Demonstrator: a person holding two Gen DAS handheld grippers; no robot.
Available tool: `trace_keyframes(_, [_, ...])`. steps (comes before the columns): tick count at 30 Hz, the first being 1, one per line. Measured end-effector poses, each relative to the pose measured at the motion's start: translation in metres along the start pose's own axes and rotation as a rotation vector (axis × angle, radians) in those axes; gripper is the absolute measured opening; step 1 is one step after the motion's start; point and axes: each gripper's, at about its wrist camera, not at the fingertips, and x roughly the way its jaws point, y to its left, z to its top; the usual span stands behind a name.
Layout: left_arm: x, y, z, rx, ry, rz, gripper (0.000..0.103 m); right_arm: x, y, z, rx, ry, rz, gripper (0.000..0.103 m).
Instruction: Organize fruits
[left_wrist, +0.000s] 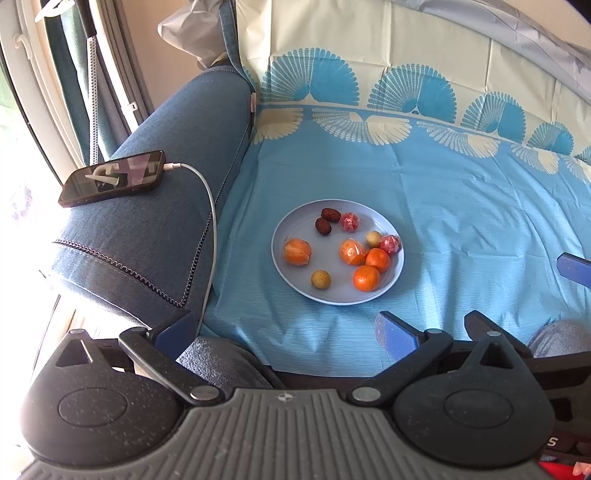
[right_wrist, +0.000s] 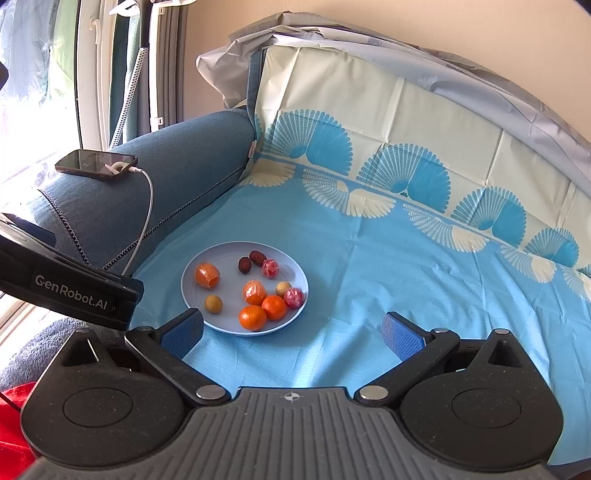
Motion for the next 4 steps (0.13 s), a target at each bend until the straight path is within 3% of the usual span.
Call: trace_keyframes(4, [0.0016, -0.0003, -0.0001, 0.004, 0.003, 0.008, 0.103, 0.0005, -0.0003, 0.0006, 0.004, -0.002, 0.001, 0.102])
